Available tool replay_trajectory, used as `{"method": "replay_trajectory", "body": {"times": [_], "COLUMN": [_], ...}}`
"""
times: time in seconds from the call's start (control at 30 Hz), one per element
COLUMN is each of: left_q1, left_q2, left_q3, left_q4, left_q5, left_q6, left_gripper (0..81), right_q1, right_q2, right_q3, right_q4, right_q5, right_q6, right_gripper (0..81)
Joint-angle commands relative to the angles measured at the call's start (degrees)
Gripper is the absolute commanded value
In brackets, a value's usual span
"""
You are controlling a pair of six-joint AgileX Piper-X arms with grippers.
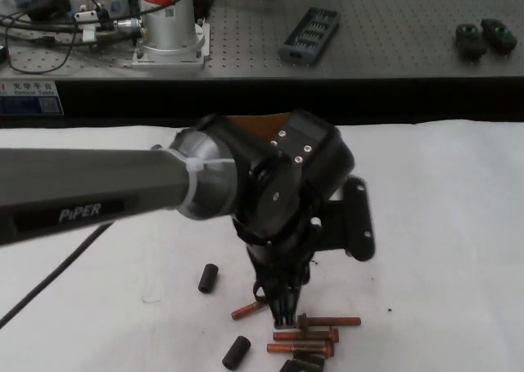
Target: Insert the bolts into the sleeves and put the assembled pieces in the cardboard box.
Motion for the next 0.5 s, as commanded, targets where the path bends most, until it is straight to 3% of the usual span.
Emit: {"method": "replay_trajectory", "body": {"times": [0.0, 0.47], "left_q1": [2.0, 3.1], "left_q2": [0.8, 1.1], "left_q3": [-1.0, -1.0], "left_q4": [2.9, 2.9], "left_q5": [0.5, 8.7], "left_q6": [-5.1, -9.5], "left_gripper": [27.6, 31.0], "right_q1": [0.1, 0.1], "right_q2": [-0.6, -0.6], "right_q3": [-0.2, -0.2], "right_q4": [-1.4, -1.0], "right_q5": [0.0, 0.0], "right_q6": [1.1, 1.3], "right_gripper": [5.4, 5.4]}}
